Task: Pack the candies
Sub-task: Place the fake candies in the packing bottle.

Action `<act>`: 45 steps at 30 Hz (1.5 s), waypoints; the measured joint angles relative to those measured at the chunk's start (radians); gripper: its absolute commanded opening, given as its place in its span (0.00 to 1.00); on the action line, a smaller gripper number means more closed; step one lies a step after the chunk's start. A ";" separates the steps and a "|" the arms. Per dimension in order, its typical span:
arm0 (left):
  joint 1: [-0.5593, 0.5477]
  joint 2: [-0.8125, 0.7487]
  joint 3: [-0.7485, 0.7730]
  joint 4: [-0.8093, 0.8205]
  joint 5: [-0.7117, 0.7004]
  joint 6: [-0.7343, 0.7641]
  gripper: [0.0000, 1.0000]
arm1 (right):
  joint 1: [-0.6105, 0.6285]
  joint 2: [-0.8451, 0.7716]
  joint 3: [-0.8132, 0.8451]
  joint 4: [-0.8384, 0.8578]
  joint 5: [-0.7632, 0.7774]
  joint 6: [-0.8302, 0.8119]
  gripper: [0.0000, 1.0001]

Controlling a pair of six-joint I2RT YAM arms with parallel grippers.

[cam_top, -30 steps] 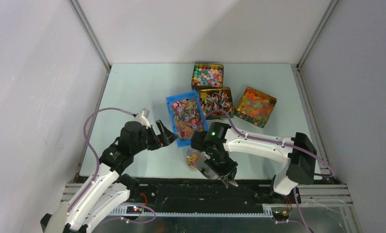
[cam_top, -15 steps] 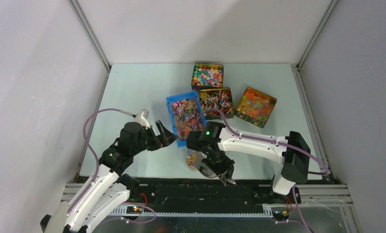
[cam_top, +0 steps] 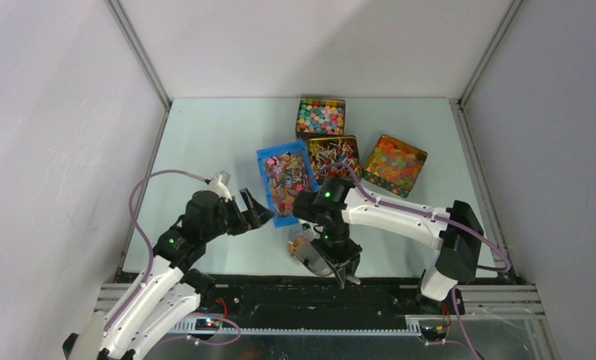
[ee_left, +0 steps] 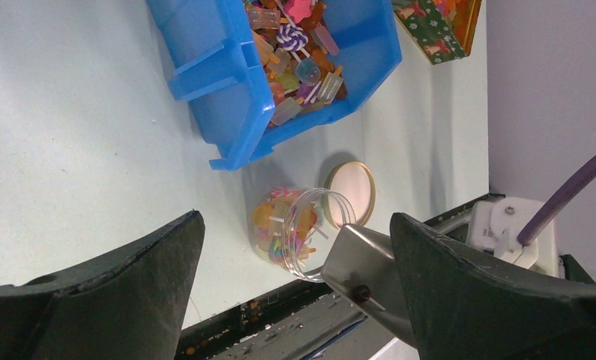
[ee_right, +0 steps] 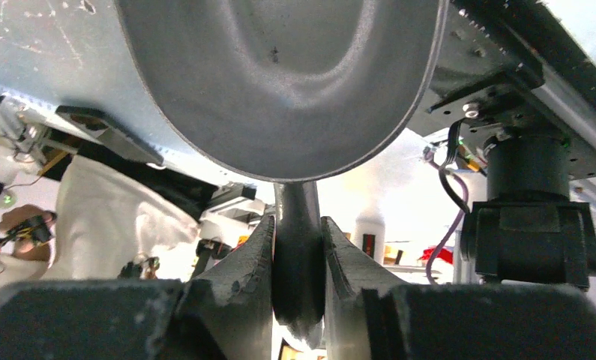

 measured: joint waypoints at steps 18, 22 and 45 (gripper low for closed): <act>0.000 0.001 -0.004 -0.003 0.003 0.000 1.00 | -0.142 -0.048 -0.116 0.047 -0.262 -0.071 0.00; 0.000 0.001 -0.004 -0.003 0.003 0.000 0.99 | -0.166 -0.048 -0.132 0.048 -0.309 -0.091 0.00; 0.003 0.214 0.003 0.031 0.034 -0.054 0.89 | -0.218 -0.045 0.051 0.042 -0.168 -0.150 0.00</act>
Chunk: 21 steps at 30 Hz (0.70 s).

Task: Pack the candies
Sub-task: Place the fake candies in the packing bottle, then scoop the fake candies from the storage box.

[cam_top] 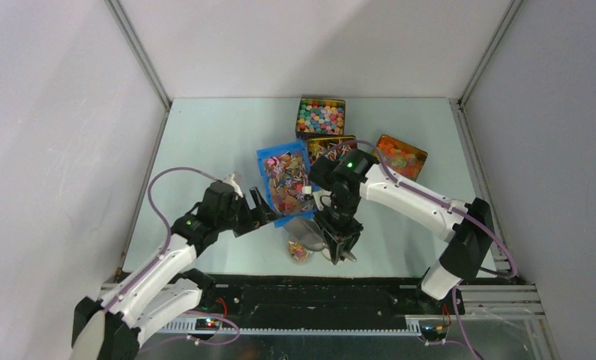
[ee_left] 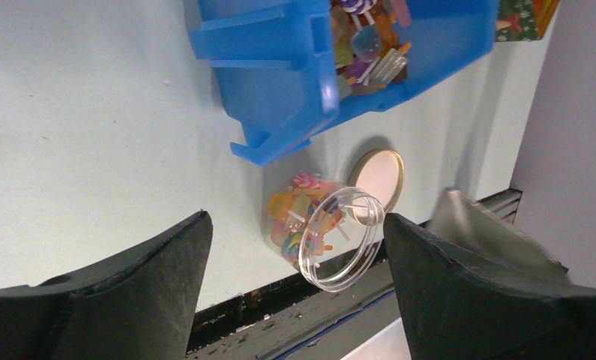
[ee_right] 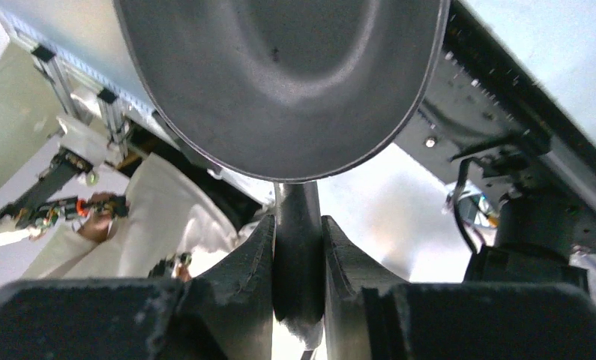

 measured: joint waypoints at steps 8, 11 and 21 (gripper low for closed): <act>0.037 0.162 0.081 0.023 0.034 -0.037 0.83 | -0.032 0.108 0.154 0.038 0.124 0.005 0.00; 0.063 0.192 0.139 0.015 0.022 -0.037 0.77 | -0.049 0.190 0.225 0.055 0.180 0.013 0.00; 0.102 0.316 0.245 -0.007 -0.022 -0.034 0.52 | -0.081 0.452 0.493 0.085 0.263 0.002 0.00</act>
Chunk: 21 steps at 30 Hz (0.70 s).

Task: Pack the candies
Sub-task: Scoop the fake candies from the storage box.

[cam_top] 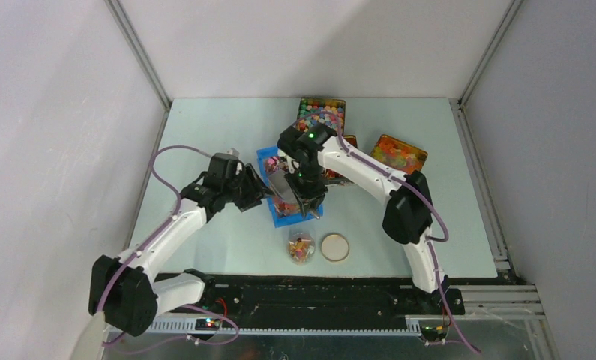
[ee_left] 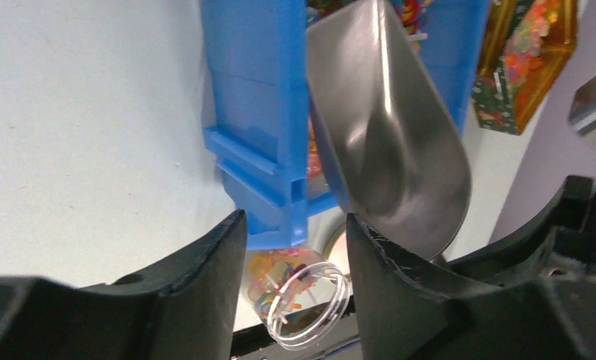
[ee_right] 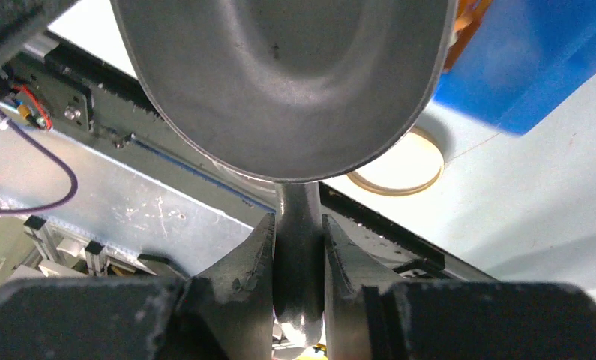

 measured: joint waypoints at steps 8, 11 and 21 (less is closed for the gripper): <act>0.001 0.064 0.029 -0.058 -0.043 0.002 0.42 | -0.019 0.105 0.080 -0.024 0.013 -0.004 0.00; 0.001 0.077 0.050 -0.080 -0.059 0.005 0.40 | -0.019 0.109 0.077 -0.043 0.000 -0.004 0.00; -0.006 0.127 0.085 -0.076 -0.066 0.012 0.35 | -0.020 0.076 -0.035 -0.060 -0.038 0.002 0.00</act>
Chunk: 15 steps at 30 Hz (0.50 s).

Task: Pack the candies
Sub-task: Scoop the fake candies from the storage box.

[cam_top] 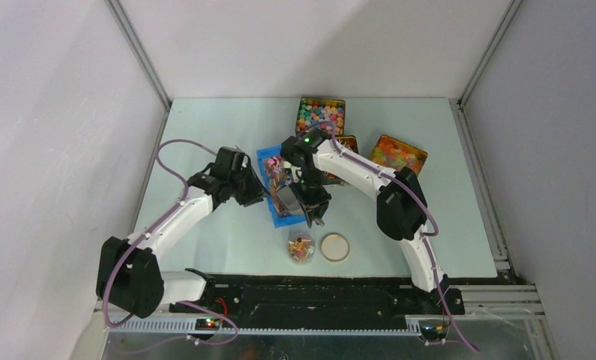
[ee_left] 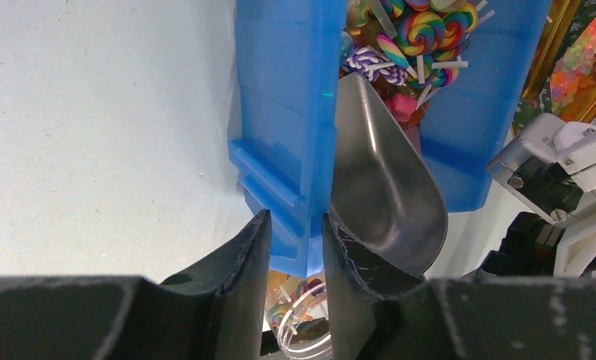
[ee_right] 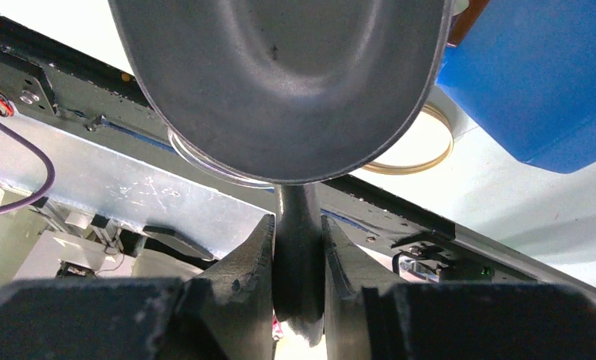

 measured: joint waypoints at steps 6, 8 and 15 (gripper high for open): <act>-0.019 0.012 0.020 -0.010 -0.019 0.009 0.31 | -0.008 0.002 0.011 0.001 -0.016 0.010 0.00; -0.024 0.012 0.022 -0.012 -0.027 0.011 0.31 | -0.016 0.013 0.036 0.005 -0.021 0.016 0.00; -0.030 0.012 0.024 -0.013 -0.037 0.015 0.30 | -0.051 0.070 0.106 0.039 -0.046 0.012 0.00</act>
